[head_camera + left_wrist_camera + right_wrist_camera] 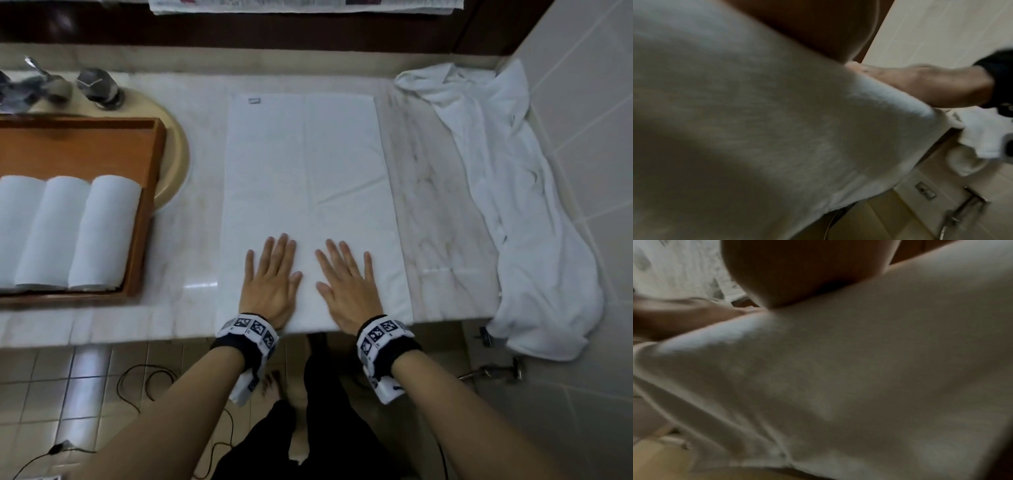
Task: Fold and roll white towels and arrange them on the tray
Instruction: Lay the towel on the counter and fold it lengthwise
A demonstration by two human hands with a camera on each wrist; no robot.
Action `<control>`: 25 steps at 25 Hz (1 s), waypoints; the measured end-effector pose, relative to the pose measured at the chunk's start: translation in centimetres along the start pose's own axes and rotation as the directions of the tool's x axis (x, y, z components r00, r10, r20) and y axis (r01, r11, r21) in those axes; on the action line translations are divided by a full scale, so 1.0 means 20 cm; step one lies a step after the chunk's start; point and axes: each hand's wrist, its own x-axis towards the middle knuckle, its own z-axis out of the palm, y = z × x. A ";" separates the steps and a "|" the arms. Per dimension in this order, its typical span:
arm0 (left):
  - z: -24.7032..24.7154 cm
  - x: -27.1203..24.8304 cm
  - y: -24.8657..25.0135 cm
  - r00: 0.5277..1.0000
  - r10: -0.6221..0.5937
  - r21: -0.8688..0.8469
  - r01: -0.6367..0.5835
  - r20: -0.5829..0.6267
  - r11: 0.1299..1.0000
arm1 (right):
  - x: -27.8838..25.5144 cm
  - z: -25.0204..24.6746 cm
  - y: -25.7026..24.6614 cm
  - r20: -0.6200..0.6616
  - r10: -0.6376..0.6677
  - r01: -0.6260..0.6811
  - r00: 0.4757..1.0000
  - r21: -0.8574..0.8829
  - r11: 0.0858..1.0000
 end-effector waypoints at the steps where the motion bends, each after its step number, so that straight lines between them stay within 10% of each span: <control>1: -0.02 -0.01 -0.07 0.999 -0.032 -0.005 0.032 -0.018 0.999 | -0.02 0.00 0.09 -0.025 0.051 -0.051 0.998 -0.001 0.999; 7: -0.13 0.02 -0.25 0.956 -0.291 -0.098 0.292 0.022 0.951 | -0.03 -0.06 0.25 0.016 0.491 -0.490 0.871 0.094 0.867; 13: -0.24 0.38 -0.09 0.982 -0.145 -0.152 0.163 0.118 0.975 | 0.39 -0.20 -0.02 0.087 0.055 -0.066 0.995 0.126 0.990; 25: -0.44 1.06 -0.36 0.967 -0.232 -0.114 0.244 0.109 0.963 | 1.24 -0.58 0.37 0.161 0.112 -0.123 0.981 0.064 0.990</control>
